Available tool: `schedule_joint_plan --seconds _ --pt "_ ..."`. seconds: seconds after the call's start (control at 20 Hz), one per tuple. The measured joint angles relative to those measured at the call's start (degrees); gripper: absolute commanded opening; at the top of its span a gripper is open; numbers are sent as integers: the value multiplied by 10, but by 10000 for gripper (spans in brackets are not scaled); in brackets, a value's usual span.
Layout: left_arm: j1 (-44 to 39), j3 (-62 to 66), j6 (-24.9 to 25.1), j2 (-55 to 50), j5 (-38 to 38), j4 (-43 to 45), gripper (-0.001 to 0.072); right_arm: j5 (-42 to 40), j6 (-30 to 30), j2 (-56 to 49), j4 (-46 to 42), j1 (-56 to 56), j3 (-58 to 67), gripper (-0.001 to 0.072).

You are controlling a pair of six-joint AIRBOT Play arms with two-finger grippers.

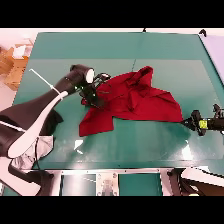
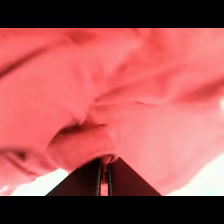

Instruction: Fold the shirts.

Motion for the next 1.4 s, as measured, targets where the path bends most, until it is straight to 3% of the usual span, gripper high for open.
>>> schedule_joint_plan --seconds 0.35,0.4,0.45,0.5,0.55,0.75,1.15,1.2,1.25,1.4 --pt "198 11 66 6 -111 -239 27 -1 -8 0 -1 0 0 16" --pt "227 -3 78 6 -120 -259 57 -2 -8 0 -1 0 0 17" --pt "252 -19 89 6 -125 -272 388 -2 -8 0 -1 0 0 32" --pt "275 -38 98 6 -127 -285 674 -2 -8 0 -1 0 0 124" --pt "298 -61 104 6 -125 -290 717 -3 -9 0 -1 0 0 202" --pt "359 -113 135 6 -123 -307 718 -4 -9 0 -3 -1 0 280" --pt "394 -216 165 6 -107 -351 715 -4 -9 0 -12 -31 1 287" --pt "386 -237 178 6 -91 -369 691 -6 -9 0 -12 -33 1 287" --pt "378 -254 188 6 -71 -382 607 -7 -9 0 -13 -35 1 287" --pt "348 -283 210 6 -4 -413 587 -9 -9 -2 -13 -37 1 287"
